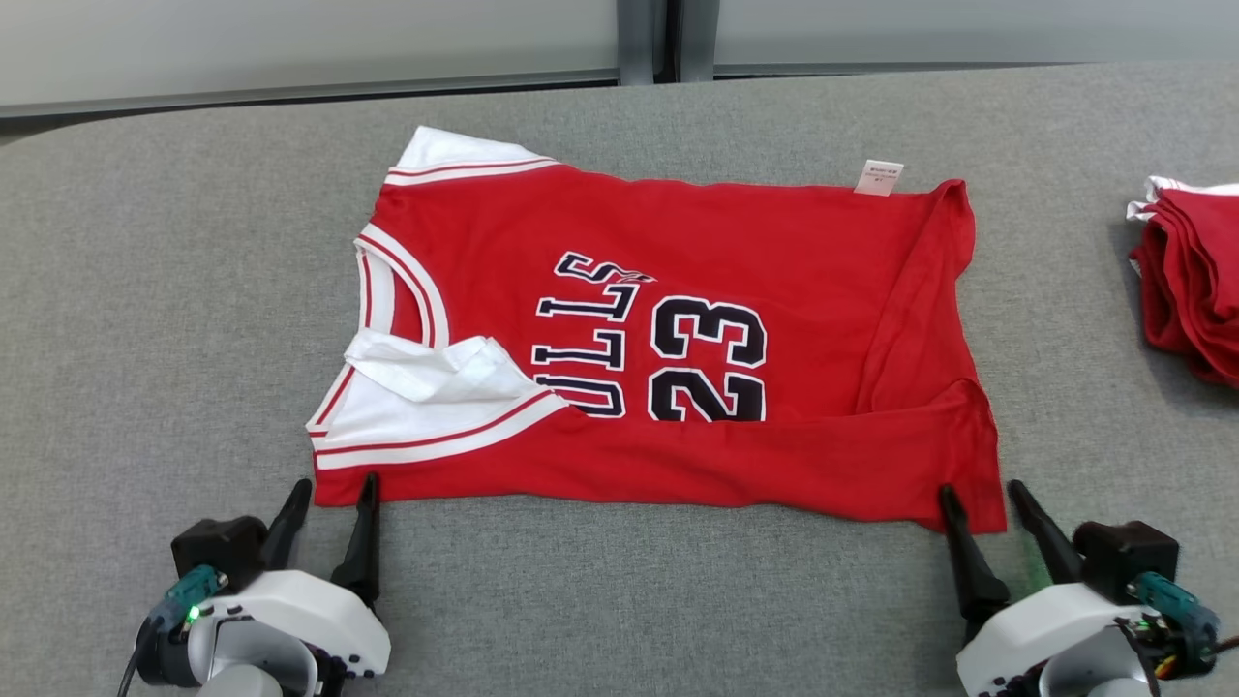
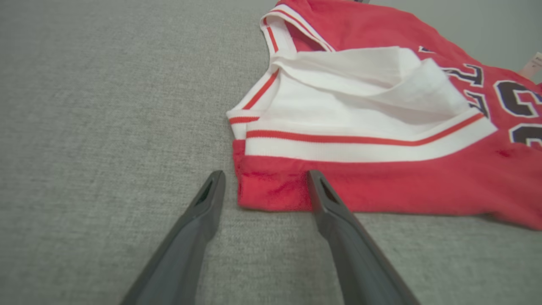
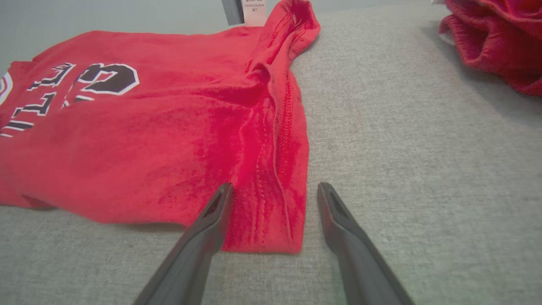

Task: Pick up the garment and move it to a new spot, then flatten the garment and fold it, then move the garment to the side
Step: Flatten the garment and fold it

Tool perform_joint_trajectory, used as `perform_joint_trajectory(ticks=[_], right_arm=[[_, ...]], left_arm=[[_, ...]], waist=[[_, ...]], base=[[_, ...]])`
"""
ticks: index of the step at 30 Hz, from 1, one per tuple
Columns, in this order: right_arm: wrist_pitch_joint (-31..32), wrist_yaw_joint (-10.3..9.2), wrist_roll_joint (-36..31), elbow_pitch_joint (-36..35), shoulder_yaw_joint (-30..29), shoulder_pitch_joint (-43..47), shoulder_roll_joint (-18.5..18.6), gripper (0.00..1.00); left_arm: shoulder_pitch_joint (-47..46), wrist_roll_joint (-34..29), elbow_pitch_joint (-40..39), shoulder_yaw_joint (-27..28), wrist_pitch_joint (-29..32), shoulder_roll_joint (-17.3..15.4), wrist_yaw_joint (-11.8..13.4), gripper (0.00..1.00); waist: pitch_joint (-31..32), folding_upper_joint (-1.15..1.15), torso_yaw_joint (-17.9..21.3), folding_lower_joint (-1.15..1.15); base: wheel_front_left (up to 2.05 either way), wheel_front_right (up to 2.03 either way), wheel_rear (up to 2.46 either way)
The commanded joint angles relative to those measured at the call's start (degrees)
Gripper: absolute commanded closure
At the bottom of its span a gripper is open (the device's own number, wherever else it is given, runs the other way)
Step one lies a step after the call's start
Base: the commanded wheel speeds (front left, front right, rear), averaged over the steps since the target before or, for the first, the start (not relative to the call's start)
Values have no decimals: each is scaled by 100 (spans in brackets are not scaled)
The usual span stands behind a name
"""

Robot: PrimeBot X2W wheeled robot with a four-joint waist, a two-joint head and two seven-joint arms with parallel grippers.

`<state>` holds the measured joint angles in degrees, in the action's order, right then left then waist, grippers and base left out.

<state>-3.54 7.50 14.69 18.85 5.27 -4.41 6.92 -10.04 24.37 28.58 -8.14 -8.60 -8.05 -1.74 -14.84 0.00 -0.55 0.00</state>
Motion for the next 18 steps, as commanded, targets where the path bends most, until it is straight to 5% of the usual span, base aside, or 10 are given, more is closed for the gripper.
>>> perform_joint_trajectory(ticks=[1, 6, 7, 8, 9, 10, 18], right_arm=[[-22, -2, 61, 96, 61, -96, 18, 0], [23, -2, 160, 359, 230, -237, -2, 0], [38, -1, 203, 398, 261, -250, -8, 47], [39, -1, 215, 426, 280, -265, -2, 76], [29, -1, 225, 432, 287, -284, 3, 100], [26, -1, 235, 425, 289, -298, 8, 100], [28, -2, 205, 61, 195, -251, 86, 100]], left_arm=[[-86, 48, 157, 12, 51, -13, -36, 0], [-232, 160, 452, -20, 79, -10, -170, 0], [-261, 147, 494, -39, 60, -22, -194, 14], [-270, 134, 526, -84, 64, -36, -238, 55], [-282, 136, 539, -125, 55, -32, -271, 80], [-299, 131, 544, -147, 45, -41, -289, 100], [-192, 112, 123, -87, -266, -184, -246, 100]], waist=[[-58, 0, -2, 0], [-129, 0, -19, 0], [-141, 0, -22, 0], [-149, 0, -21, 0], [-156, 0, -21, 0], [-163, 0, -22, 0], [-63, 0, -113, 0]], base=[[0, 0, 0], [0, 0, 0], [0, 0, 0], [0, 0, 0], [0, 0, 0], [0, 0, 0], [0, 0, 0]])
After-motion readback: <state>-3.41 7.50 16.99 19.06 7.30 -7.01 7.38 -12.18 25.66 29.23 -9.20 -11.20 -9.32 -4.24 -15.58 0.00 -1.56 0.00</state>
